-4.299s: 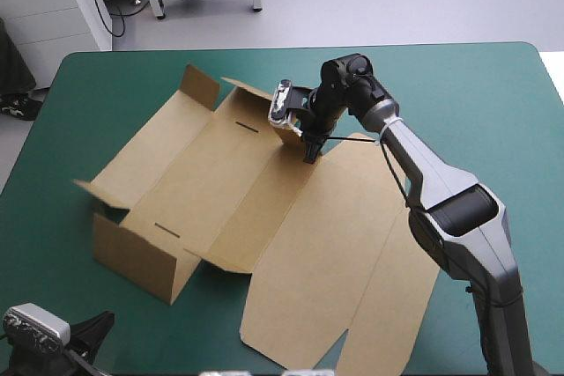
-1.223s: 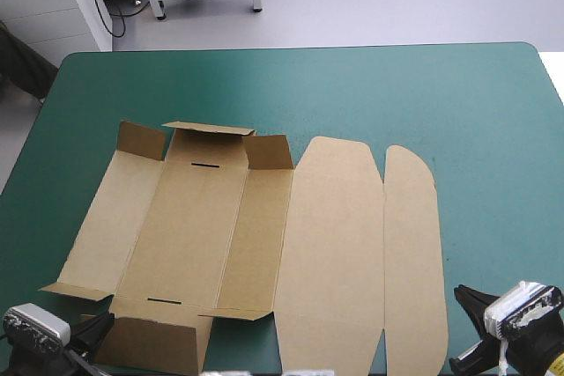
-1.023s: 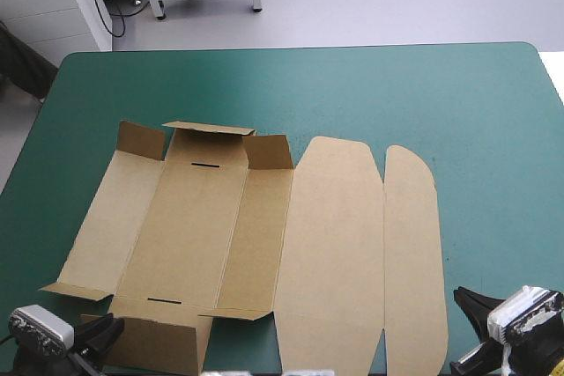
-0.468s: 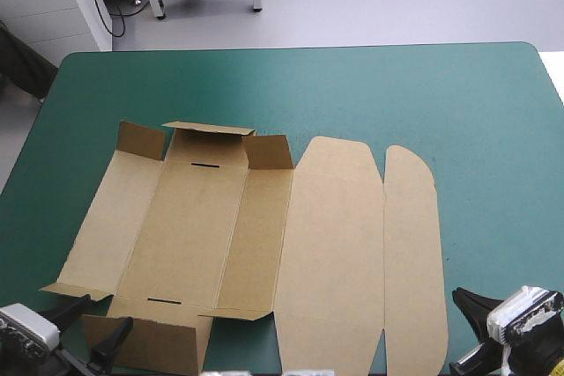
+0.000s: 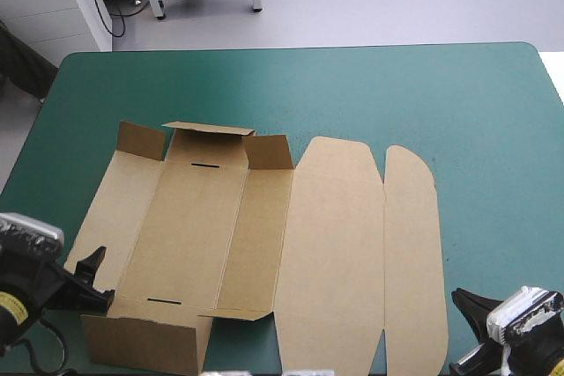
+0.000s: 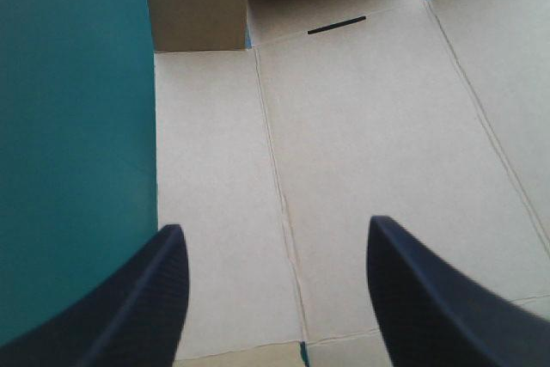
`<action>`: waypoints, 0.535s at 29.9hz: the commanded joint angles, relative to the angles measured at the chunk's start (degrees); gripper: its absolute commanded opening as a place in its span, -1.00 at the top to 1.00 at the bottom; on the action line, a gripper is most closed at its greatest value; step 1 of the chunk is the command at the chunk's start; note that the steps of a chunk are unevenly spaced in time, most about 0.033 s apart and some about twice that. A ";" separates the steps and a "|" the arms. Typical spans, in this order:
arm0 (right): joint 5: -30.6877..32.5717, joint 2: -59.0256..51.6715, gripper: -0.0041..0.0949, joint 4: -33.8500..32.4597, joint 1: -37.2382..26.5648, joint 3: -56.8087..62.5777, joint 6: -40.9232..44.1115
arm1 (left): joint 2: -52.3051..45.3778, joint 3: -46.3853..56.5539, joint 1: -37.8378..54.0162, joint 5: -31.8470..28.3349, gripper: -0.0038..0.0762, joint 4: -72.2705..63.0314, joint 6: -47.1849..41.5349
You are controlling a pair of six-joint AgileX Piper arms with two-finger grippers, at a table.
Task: Fold the box
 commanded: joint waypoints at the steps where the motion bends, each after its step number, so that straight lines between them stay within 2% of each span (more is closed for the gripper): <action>1: -3.38 0.81 0.95 0.26 -0.43 -1.35 -0.57 | 7.13 -5.89 -0.18 -1.82 -0.11 3.80 0.72; 7: -2.63 0.72 0.95 1.92 -0.43 -1.35 -0.57 | 16.30 -10.77 -0.18 2.88 -0.11 12.64 0.61; 13: -2.06 0.59 0.95 2.01 -0.43 -1.35 -0.70 | 19.23 -11.34 0.72 3.35 -0.11 19.38 -2.72; 16: -1.91 0.59 0.95 2.01 -0.43 -1.35 -0.82 | 20.08 -11.34 4.63 3.24 -0.03 20.53 -2.72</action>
